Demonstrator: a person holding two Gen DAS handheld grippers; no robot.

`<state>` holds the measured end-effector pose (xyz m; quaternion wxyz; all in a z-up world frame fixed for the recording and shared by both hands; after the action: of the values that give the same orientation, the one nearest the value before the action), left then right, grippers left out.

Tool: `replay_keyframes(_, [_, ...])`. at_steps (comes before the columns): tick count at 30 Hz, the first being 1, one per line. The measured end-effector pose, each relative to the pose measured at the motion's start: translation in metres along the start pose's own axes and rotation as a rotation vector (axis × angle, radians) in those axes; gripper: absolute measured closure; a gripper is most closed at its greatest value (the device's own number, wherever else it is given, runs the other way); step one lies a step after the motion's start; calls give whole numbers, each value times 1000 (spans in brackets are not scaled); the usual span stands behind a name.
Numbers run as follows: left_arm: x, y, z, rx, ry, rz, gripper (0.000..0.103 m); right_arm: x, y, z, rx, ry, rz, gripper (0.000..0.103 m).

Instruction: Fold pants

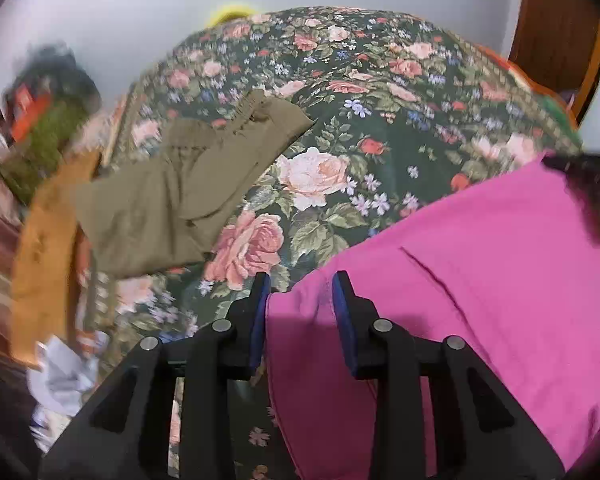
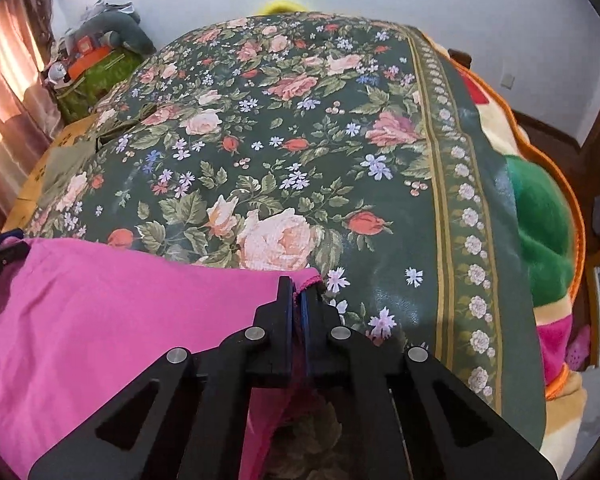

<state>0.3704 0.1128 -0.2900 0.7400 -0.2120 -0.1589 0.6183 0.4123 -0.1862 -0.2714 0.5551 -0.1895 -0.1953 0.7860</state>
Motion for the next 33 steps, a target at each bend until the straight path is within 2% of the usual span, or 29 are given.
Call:
replay_keyframes(4, [-2,3,-2,-3,-42,-20,70,1,-1,-2,-12,37,5,101])
replay_keyframes(10, [10,4,-1,4,6,48,68,-4,-4,-1,-22,86,-21,102])
replay_keyframes(13, [11,5,4,6,5,63,67,-9,-5,2,-27,147,-4,103])
replay_keyframes(15, [15,6,9,9,14,82,67,-15,-6,9,-17,148,-14,103])
replay_keyframes(19, [21,0,29,-18,35,115,66,-16,-14,37,-68,118,-19,100])
replay_keyframes(21, [20,-5,38,-39,39,114,63,-8,-19,50,-85,81,-6,92])
replay_keyframes(23, [16,-13,48,-63,55,110,55,5,-23,61,-96,34,2,71])
replay_keyframes(24, [14,-16,51,-72,63,108,53,11,-25,63,-100,12,5,66])
replay_keyframes(26, [7,-22,57,-85,81,101,36,32,-28,72,-114,-44,26,53])
replay_keyframes(27, [4,-23,57,-85,86,99,31,42,-30,73,-112,-64,38,49])
replay_keyframes(29, [-2,-26,57,-84,106,98,19,63,-31,73,-98,-106,62,35])
replay_keyframes(32, [-8,-26,49,-49,129,99,15,92,-29,71,-67,-168,92,24])
replay_keyframes(33, [-9,-25,45,-33,136,100,15,102,-27,68,-50,-184,107,23])
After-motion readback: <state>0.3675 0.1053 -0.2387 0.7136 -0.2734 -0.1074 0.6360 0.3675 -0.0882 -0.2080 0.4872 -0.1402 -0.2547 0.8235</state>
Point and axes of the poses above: each gripper's, at about its wrist camera, not at the fingertips, and z roughly against the way its jaws point, x to its left, y to its underside, the point moved 3 cm from there along -z, roughly the way its jaws point, and after that the axes turned 13 degrees about y, right-handed, at the moved point
